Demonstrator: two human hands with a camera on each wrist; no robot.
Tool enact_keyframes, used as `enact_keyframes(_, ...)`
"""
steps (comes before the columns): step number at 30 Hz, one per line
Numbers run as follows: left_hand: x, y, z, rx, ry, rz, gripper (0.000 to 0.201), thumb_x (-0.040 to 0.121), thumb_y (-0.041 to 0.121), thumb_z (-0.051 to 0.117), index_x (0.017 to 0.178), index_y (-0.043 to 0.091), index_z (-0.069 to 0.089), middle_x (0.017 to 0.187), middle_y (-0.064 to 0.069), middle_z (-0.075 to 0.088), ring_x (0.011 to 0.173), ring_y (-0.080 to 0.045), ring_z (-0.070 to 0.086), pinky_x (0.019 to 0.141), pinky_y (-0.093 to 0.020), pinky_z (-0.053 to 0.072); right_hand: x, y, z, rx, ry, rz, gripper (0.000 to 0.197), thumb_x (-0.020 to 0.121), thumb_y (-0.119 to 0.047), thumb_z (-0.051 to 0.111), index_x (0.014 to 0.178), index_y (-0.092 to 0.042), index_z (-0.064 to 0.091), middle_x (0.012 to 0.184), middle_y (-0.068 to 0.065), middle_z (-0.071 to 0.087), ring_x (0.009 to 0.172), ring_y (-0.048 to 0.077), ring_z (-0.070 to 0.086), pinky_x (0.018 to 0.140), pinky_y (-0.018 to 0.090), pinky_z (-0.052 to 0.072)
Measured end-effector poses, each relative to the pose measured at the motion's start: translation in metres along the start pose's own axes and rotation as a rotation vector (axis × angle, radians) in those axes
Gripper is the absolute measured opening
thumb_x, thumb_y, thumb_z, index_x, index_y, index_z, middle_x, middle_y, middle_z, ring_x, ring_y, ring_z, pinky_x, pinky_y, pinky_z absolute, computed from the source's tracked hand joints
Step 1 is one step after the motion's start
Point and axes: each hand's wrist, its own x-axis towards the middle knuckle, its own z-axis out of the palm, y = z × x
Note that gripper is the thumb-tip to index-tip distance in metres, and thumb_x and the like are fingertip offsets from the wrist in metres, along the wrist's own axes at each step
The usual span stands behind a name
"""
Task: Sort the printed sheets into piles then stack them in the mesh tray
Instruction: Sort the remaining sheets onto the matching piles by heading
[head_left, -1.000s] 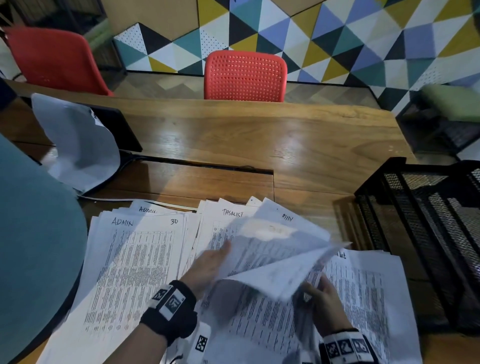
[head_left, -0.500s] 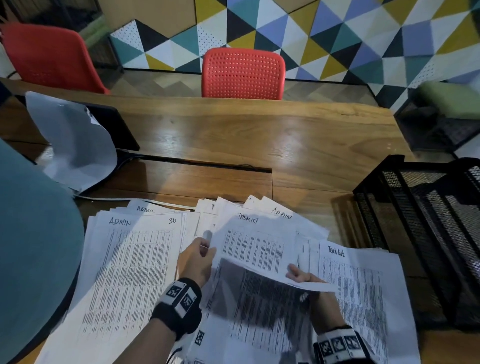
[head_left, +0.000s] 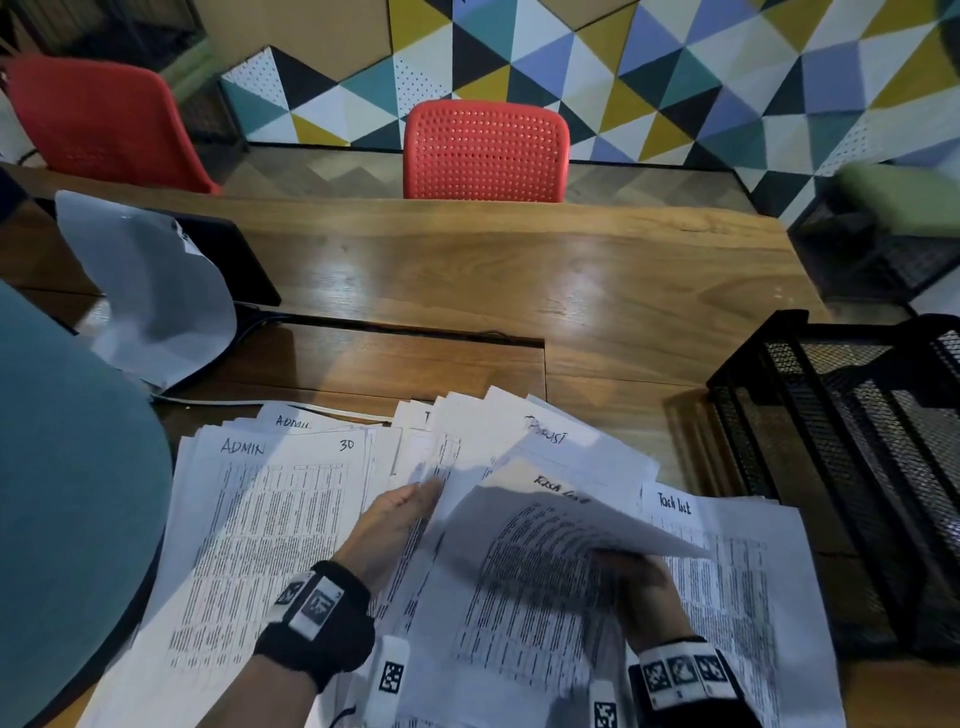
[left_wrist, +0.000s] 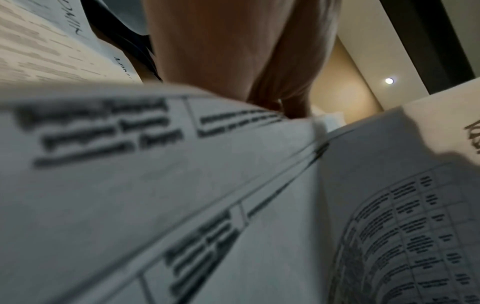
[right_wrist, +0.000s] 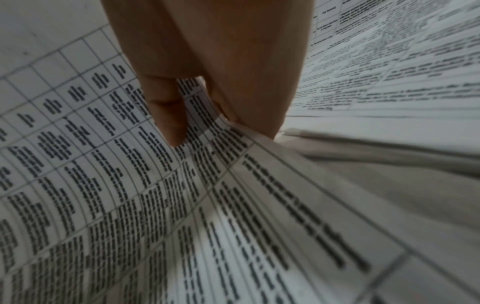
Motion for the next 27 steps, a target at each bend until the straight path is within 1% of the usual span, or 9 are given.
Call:
enact_keyframes(3,0.002,-0.001,0.003,0.057,0.074,0.012,0.041,0.093,0.061,0.051,0.118,0.035,0.07,0.155,-0.003,0.042,0.143,-0.024,0.037,0.117,-0.056,0.025,-0.003,0.001,-0.003,-0.06,0.012,-0.057,0.029,0.075,0.022,0.048,0.096,0.005,0.059,0.089,0.018,0.066,0.084,0.035,0.061,0.061,0.039,0.054)
enact_keyframes(6,0.002,-0.004,0.004,0.042,0.215,-0.005,0.047,0.099,0.05,0.045,0.14,0.027,0.049,0.159,-0.001,0.032,0.146,-0.019,0.027,0.12,-0.047,0.015,-0.009,-0.002,-0.005,-0.161,0.048,-0.064,0.031,0.088,0.018,0.044,0.083,-0.007,0.06,0.082,0.01,0.064,0.079,0.026,0.059,0.062,0.031,0.048)
enact_keyframes(10,0.004,-0.009,0.002,-0.069,0.075,-0.022,0.056,0.089,0.062,0.057,0.131,0.026,0.063,0.143,-0.007,0.056,0.133,-0.025,0.05,0.116,-0.054,0.03,-0.012,-0.01,-0.001,-0.118,0.076,0.031,0.034,0.098,0.006,0.03,0.084,-0.011,0.056,0.083,0.006,0.057,0.08,0.023,0.054,0.064,0.03,0.042)
enact_keyframes(12,0.003,-0.006,0.008,-0.069,0.053,-0.05,0.052,0.096,0.053,0.049,0.119,0.012,0.07,0.123,-0.014,0.07,0.117,-0.031,0.065,0.109,-0.052,0.043,-0.009,-0.01,0.001,-0.093,0.057,0.048,0.031,0.097,0.006,0.033,0.101,-0.005,0.062,0.091,0.009,0.062,0.083,0.021,0.057,0.068,0.032,0.044)
enact_keyframes(15,0.003,-0.006,0.018,0.004,-0.029,-0.105,0.061,0.094,0.054,0.044,0.114,0.004,0.071,0.114,-0.022,0.072,0.108,-0.038,0.069,0.104,-0.056,0.047,-0.004,-0.001,-0.001,-0.138,0.009,-0.021,0.037,0.08,-0.009,0.06,0.116,-0.016,0.06,0.117,0.008,0.064,0.103,0.021,0.06,0.084,0.035,0.047)
enact_keyframes(18,0.003,-0.013,0.019,0.013,-0.08,-0.154,0.06,0.094,0.062,0.039,0.113,0.018,0.074,0.12,-0.016,0.071,0.114,-0.034,0.067,0.107,-0.054,0.044,-0.006,0.003,-0.003,-0.286,-0.135,-0.012,0.059,0.065,-0.03,0.08,0.117,-0.013,0.06,0.12,0.009,0.067,0.115,0.029,0.06,0.098,0.048,0.045)
enact_keyframes(22,0.001,-0.007,0.022,0.082,0.103,-0.101,0.066,0.096,0.065,0.034,0.109,0.015,0.075,0.106,-0.013,0.076,0.103,-0.032,0.071,0.098,-0.046,0.051,-0.016,-0.003,-0.001,-0.265,-0.207,0.071,0.055,0.07,-0.027,0.083,0.113,0.001,0.064,0.109,0.019,0.071,0.106,0.037,0.065,0.089,0.043,0.054)
enact_keyframes(24,0.001,-0.005,0.016,0.254,0.283,0.052,0.05,0.092,0.055,0.053,0.099,0.01,0.073,0.095,-0.007,0.076,0.095,-0.029,0.07,0.082,-0.037,0.053,-0.019,-0.012,-0.01,-0.143,-0.141,0.048,0.063,0.061,-0.027,0.087,0.112,0.002,0.063,0.107,0.02,0.072,0.102,0.036,0.068,0.083,0.041,0.058)
enact_keyframes(27,0.005,-0.008,-0.001,0.541,0.357,0.179,0.022,0.091,0.026,0.067,0.109,0.012,0.063,0.113,-0.001,0.065,0.103,-0.02,0.061,0.075,-0.022,0.051,-0.023,-0.041,-0.042,-0.193,0.062,-0.052,0.041,0.076,-0.021,0.074,0.109,-0.001,0.062,0.104,0.018,0.072,0.098,0.035,0.069,0.085,0.051,0.056)
